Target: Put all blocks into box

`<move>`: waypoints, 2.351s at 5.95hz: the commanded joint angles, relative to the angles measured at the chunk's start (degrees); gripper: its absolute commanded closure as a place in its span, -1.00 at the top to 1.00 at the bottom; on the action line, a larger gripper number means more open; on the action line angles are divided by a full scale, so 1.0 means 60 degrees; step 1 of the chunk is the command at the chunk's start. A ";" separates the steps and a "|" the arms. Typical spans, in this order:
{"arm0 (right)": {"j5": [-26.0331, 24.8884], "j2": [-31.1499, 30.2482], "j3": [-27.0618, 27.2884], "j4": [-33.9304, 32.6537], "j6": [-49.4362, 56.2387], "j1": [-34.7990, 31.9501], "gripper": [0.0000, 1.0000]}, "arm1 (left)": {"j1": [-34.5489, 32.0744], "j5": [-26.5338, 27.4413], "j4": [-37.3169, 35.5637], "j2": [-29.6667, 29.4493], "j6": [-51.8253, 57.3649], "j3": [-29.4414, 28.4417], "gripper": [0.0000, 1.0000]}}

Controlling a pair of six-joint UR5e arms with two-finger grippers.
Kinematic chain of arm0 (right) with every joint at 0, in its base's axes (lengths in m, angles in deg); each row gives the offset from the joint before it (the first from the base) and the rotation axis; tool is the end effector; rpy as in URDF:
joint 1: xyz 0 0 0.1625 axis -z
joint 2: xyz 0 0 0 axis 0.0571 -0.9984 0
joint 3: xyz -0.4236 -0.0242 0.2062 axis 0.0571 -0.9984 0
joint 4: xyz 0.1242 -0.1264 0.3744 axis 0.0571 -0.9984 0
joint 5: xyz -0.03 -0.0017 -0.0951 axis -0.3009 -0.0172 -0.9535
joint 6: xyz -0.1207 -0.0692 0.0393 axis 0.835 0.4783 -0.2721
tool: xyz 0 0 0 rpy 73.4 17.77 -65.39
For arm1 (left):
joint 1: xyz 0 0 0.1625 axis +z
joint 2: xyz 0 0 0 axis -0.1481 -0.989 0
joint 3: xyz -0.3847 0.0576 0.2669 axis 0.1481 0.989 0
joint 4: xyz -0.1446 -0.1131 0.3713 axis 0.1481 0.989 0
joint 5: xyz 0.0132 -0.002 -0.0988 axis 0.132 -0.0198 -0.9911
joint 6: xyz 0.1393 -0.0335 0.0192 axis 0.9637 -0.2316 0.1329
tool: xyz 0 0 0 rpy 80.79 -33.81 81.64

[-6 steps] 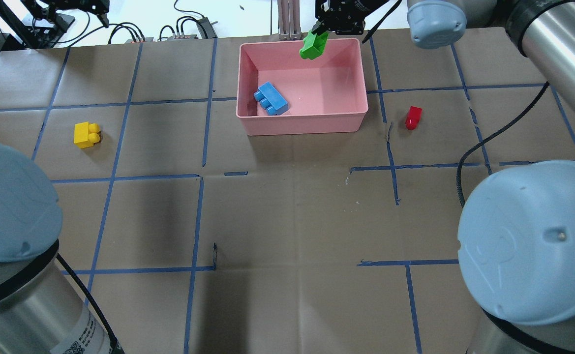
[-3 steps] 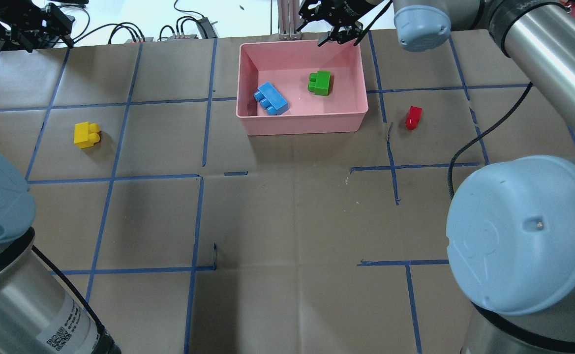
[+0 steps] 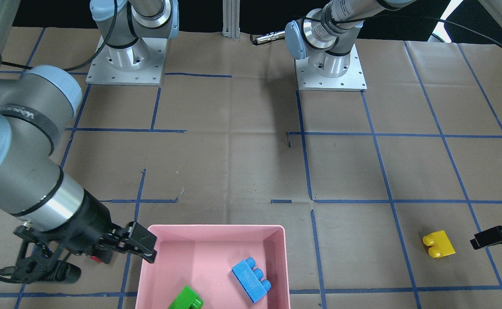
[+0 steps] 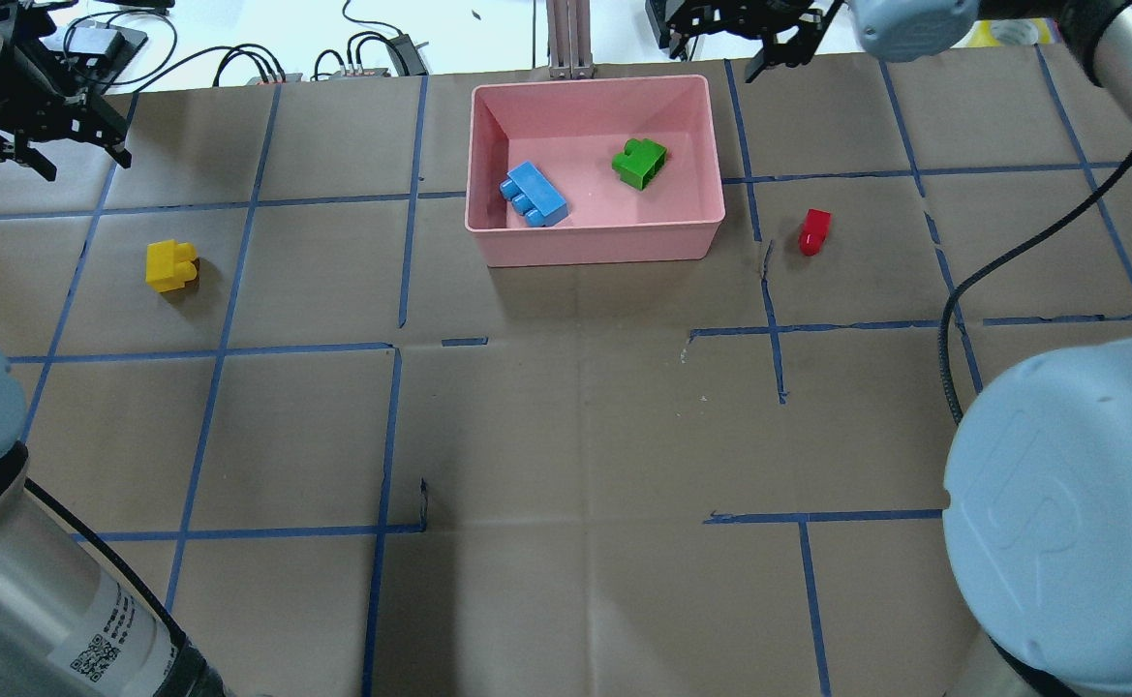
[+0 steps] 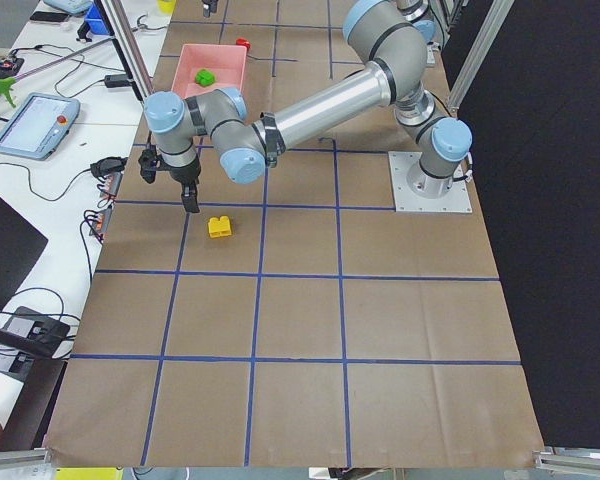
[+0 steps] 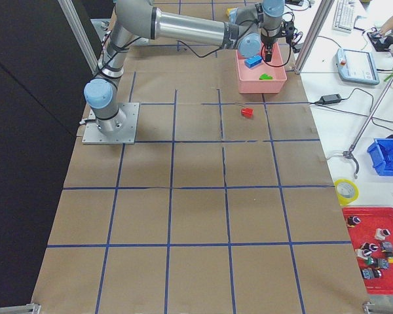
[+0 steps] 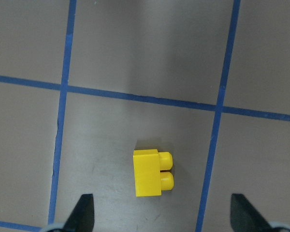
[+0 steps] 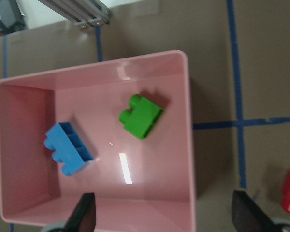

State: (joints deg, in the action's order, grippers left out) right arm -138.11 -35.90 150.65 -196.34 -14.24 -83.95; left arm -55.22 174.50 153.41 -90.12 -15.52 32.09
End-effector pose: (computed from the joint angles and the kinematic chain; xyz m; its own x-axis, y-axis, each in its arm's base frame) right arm 0.1384 -0.7398 0.4065 -0.9555 0.0616 -0.2884 0.1062 0.9842 -0.1415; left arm 0.2129 -0.7357 0.3190 -0.9896 -0.1441 -0.0020 -0.1439 0.9889 -0.0370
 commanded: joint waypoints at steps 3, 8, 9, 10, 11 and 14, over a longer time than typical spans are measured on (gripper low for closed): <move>-0.2621 -0.0479 0.1564 0.0920 0.0684 0.0841 0.81 | -0.0012 0.0003 -0.2685 -0.0200 -0.0226 0.2417 0.98; -0.2622 0.0602 0.3153 -0.2336 -0.0591 0.0812 0.82 | 0.0062 0.0003 -0.4173 -0.0434 -0.0138 0.3189 0.98; -0.2665 0.0852 0.3182 -0.2484 -0.0577 0.0783 0.82 | 0.0076 0.0003 -0.4173 -0.0463 -0.0138 0.3201 0.98; -0.2680 0.1043 0.3182 -0.2558 -0.0577 0.0797 0.82 | 0.0076 0.0003 -0.4173 -0.0463 -0.0138 0.3187 0.97; -0.2694 0.1320 0.3139 -0.2965 -0.0577 0.0783 0.82 | 0.0076 -0.0012 -0.4173 -0.0478 -0.0124 0.3245 0.88; -0.2694 0.1396 0.3065 -0.3013 -0.0620 0.0783 0.76 | 0.0223 -0.0215 -0.4451 -0.0595 -0.0021 0.3158 0.28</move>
State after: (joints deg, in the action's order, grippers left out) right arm -154.28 -27.60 169.14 -214.36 -17.82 -79.25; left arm -54.20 173.97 127.09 -93.58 -15.90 51.15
